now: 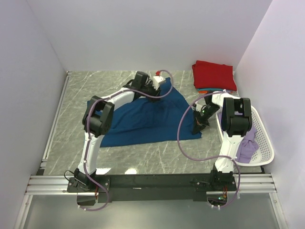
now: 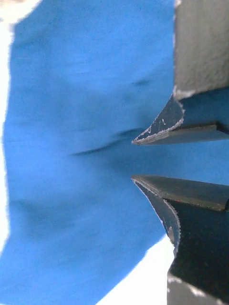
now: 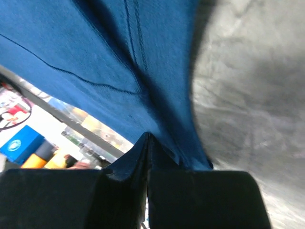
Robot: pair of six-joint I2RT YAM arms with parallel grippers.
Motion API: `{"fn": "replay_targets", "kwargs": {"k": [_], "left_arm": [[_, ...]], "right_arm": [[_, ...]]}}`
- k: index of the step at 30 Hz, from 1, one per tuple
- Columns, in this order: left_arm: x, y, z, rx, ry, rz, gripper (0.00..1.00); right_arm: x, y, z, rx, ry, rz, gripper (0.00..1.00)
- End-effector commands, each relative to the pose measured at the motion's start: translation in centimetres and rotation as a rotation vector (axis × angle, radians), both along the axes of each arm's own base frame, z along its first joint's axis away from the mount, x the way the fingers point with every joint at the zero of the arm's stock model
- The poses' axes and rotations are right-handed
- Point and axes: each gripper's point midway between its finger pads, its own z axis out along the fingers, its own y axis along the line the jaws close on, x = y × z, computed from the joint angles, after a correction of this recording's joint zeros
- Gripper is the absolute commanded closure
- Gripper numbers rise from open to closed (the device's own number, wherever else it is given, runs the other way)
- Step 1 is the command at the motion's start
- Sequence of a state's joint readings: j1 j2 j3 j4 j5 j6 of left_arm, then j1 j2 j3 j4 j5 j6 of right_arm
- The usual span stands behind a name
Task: Fold and stack the t-shirts
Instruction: Fold the tshirt
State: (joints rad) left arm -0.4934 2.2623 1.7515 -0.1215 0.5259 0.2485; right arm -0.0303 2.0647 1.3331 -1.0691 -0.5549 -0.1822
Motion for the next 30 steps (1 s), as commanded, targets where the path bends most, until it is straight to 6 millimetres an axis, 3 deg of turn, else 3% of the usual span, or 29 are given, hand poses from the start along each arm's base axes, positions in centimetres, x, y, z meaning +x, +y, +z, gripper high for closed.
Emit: {"fn": "replay_targets", "kwargs": {"k": [1, 2, 3, 4, 6, 7, 8, 11, 16, 19, 22, 30], "left_arm": [[-2.1, 4.4, 4.4, -0.035, 0.056, 0.038, 0.63], [-3.4, 6.9, 3.3, -0.031, 0.112, 0.036, 0.63], [-4.5, 8.3, 5.6, -0.037, 0.093, 0.033, 0.63], [-6.4, 11.1, 3.9, -0.003, 0.182, 0.057, 0.63], [-8.9, 13.7, 5.2, 0.004, 0.204, 0.028, 0.63], [-9.5, 16.0, 5.1, 0.007, 0.24, 0.058, 0.63], [-12.4, 17.6, 3.8, 0.027, 0.345, 0.046, 0.63], [-16.4, 22.2, 2.7, 0.062, 0.468, 0.077, 0.62], [-19.9, 29.3, -1.1, 0.153, 0.57, 0.228, 0.62], [-20.9, 32.3, -3.1, 0.215, 0.609, 0.315, 0.63], [-22.3, 34.0, -5.0, 0.264, 0.679, 0.347, 0.65], [-25.4, 35.5, -7.2, 0.336, 0.73, 0.379, 0.65]], "right_arm": [[0.5, -0.9, 1.7, -0.047, -0.093, 0.058, 1.0], [0.8, -0.7, 2.5, -0.029, -0.131, 0.08, 1.0], [1.1, -0.5, 3.1, -0.01, -0.152, 0.085, 1.0], [2.2, -0.3, 3.9, -0.006, -0.196, 0.091, 1.0], [3.2, 0.4, 4.6, -0.024, -0.243, 0.12, 1.0], [4.1, 0.9, 5.2, -0.032, -0.278, 0.144, 1.0], [4.3, 1.9, 5.1, -0.036, -0.284, 0.179, 1.0], [5.2, 2.5, 4.3, -0.098, -0.301, 0.236, 1.0], [5.9, 2.4, 2.1, -0.22, -0.289, 0.322, 1.0], [5.5, 1.6, 0.5, -0.282, -0.256, 0.353, 1.0], [4.4, 0.9, -0.9, -0.312, -0.206, 0.387, 1.0], [0.7, -0.8, -2.2, -0.349, -0.108, 0.451, 1.0]]}}
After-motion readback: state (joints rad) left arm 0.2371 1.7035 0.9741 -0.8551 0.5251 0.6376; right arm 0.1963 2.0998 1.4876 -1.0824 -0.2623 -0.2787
